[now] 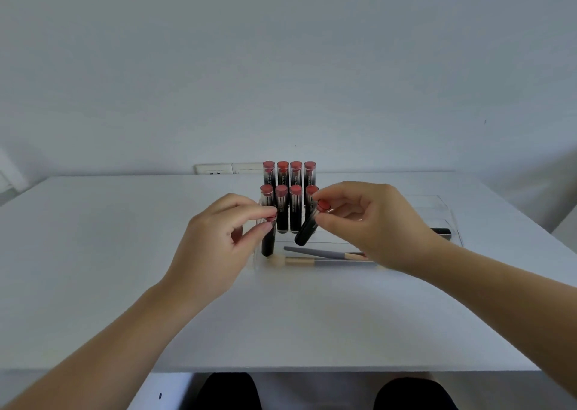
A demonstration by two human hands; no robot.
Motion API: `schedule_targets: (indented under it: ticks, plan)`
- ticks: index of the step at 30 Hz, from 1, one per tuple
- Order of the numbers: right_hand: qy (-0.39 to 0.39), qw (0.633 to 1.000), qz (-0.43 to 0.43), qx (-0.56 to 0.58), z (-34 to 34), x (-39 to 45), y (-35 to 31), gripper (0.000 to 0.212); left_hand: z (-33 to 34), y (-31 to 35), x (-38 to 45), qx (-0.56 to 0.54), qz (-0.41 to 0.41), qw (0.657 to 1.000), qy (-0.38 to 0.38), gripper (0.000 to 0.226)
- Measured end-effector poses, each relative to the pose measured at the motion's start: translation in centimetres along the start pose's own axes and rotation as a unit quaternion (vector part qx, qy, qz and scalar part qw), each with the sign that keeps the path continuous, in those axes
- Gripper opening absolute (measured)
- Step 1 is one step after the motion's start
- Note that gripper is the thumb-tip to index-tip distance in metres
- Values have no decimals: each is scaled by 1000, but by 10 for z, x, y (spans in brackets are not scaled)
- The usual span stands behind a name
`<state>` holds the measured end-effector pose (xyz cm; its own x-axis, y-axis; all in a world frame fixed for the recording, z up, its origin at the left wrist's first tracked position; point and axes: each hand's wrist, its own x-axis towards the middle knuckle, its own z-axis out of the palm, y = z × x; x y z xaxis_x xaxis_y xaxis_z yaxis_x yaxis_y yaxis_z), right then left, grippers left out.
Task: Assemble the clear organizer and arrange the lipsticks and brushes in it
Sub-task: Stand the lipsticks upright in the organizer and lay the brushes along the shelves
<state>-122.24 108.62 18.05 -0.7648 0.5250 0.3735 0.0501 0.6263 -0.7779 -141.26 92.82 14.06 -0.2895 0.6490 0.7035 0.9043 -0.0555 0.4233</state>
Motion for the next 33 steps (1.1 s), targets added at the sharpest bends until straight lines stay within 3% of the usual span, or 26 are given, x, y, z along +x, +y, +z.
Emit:
schedule_targets:
  ticks: [8, 15, 33]
  plan:
    - [34, 998, -39, -39, 37, 1, -3, 26, 4, -7, -3, -34, -27, 999, 6, 24]
    - [54, 989, -97, -97, 55, 1, 0, 9, 6, -11, -5, -52, -26, 998, 13, 26]
    - [81, 976, -138, -147, 50, -3, 10, 8, 9, -7, -8, -43, -48, 997, 37, 28]
